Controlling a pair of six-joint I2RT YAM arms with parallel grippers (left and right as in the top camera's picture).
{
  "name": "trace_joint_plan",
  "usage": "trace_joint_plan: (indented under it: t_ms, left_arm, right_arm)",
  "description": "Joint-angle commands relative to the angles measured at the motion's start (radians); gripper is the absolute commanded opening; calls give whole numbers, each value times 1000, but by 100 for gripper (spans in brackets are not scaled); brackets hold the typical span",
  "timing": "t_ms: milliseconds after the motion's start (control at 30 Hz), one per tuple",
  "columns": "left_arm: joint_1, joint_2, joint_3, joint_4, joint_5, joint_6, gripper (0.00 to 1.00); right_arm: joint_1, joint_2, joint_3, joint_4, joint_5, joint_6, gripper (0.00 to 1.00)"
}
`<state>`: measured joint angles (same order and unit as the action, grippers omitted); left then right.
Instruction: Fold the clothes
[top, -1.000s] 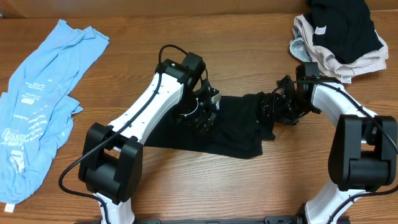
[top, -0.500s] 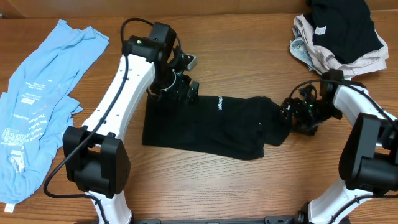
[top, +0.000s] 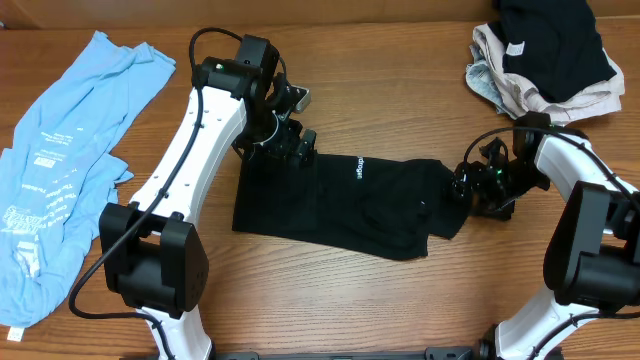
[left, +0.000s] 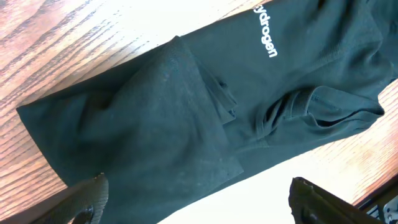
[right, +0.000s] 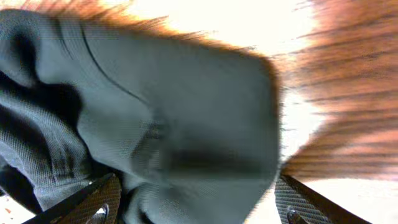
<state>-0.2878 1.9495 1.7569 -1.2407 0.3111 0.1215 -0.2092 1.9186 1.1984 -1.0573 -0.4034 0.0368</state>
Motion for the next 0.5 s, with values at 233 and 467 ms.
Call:
trace_joint_plan:
  t_ms: [233, 467]
  left_arm:
    - [1, 8, 21, -11, -8, 3, 98]
    - [1, 8, 21, -11, -7, 9, 98]
  right_arm:
    - [-24, -82, 30, -53, 58, 92, 85]
    - [46, -82, -94, 59, 41, 91, 86]
